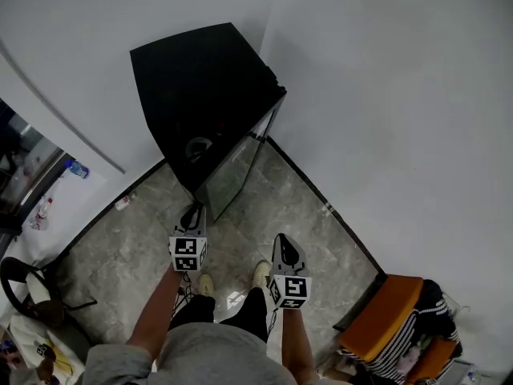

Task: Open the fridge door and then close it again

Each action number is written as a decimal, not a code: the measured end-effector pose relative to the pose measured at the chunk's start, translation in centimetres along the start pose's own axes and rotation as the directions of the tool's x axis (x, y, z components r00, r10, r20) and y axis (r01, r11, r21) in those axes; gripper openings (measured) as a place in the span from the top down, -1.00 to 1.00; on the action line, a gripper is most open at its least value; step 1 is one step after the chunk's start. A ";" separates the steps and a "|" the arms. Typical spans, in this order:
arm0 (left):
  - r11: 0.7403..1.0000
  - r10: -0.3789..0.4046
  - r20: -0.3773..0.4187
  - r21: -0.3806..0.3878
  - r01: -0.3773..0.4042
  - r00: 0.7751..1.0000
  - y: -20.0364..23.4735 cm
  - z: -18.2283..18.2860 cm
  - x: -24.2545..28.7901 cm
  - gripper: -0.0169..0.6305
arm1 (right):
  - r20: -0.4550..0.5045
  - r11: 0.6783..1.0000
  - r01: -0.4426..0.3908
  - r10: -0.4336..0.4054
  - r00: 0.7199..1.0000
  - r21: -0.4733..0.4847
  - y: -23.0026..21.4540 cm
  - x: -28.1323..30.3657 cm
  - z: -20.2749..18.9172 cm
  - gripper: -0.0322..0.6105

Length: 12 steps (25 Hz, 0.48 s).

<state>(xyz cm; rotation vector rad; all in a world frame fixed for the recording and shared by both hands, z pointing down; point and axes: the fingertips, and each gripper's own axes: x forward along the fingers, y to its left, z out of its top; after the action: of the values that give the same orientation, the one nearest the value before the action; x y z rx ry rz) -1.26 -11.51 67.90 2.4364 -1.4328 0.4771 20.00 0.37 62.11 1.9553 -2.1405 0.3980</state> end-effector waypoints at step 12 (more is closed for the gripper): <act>0.993 0.107 -0.005 -0.048 -0.107 0.994 -2.3 -0.3 -0.7 0.80 | -0.015 0.993 -0.113 0.112 0.994 -0.024 -2.1 0.7 0.6 0.82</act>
<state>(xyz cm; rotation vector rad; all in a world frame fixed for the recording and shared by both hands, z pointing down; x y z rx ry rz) 0.42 -9.78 67.69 2.3297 -1.5611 0.4628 22.08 -0.67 61.91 1.8188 -2.2429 0.4007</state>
